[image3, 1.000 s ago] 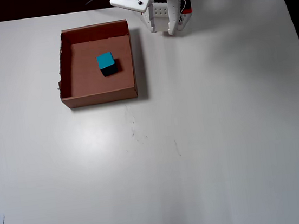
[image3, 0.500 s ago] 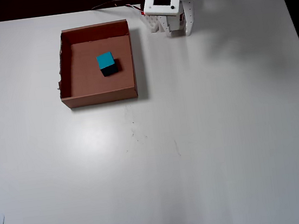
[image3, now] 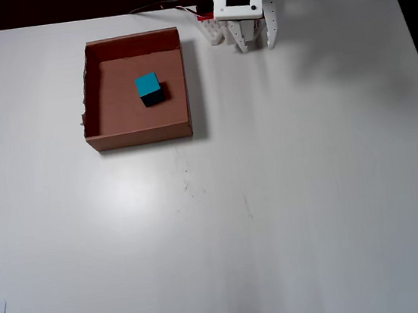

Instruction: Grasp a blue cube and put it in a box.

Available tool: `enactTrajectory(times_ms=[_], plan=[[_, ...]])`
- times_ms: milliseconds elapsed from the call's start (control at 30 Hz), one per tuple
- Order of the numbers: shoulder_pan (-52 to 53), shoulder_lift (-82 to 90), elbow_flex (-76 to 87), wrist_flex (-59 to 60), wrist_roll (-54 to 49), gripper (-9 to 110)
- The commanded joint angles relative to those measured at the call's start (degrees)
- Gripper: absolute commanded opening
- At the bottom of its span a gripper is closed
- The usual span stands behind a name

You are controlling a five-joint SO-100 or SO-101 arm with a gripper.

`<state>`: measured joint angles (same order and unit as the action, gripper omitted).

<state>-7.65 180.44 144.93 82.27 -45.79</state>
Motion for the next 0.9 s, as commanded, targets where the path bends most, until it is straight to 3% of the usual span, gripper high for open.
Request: enactTrajectory(times_ms=[0, 867], plan=[[-0.35, 0.35, -0.09, -1.41, -0.26, 13], [22.24, 2.02, 8.35, -6.77, -0.70, 14]])
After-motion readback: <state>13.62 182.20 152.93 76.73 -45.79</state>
